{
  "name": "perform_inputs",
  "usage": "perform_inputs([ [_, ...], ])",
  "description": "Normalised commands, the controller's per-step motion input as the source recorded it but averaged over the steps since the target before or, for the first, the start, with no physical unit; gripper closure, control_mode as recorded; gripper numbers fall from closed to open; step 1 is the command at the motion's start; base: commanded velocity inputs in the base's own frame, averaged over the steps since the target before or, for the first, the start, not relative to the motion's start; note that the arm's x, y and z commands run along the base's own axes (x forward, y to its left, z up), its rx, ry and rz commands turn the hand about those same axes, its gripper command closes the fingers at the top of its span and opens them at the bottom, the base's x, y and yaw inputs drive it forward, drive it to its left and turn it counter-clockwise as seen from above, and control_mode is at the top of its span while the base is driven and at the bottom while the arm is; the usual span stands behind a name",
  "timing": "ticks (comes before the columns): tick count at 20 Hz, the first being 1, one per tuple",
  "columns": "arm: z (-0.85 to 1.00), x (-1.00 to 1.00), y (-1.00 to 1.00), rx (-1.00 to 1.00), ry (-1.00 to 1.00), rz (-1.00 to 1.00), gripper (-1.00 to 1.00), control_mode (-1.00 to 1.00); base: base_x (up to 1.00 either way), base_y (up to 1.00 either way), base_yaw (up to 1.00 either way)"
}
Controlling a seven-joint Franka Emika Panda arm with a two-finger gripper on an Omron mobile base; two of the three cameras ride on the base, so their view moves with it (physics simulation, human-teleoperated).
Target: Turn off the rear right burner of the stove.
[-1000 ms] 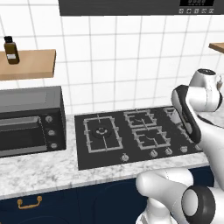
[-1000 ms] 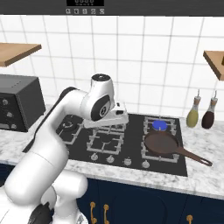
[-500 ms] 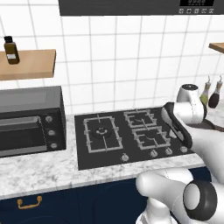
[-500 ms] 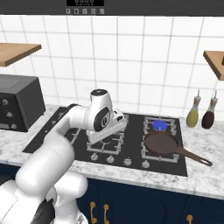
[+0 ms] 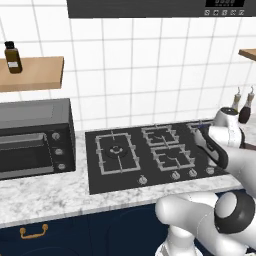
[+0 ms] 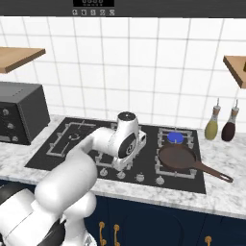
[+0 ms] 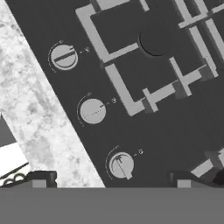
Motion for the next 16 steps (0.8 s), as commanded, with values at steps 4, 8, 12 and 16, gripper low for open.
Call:
perform_inputs([
  [4, -0.19, -0.12, -0.08, 0.00, -0.02, 0.36, -1.00, -1.00, 0.00, 0.00, 0.00],
  [8, -0.08, -0.01, 0.00, 0.00, 0.00, 0.28, -1.00, -1.00, 0.00, 0.00, 0.00],
  [12, -0.07, 0.00, 0.00, 0.00, 0.00, 0.27, -1.00, -1.00, 0.00, 0.00, 0.00],
  [16, -0.14, 0.00, -0.04, 0.00, 0.00, 0.26, -1.00, -1.00, 0.00, 0.00, 0.00],
])
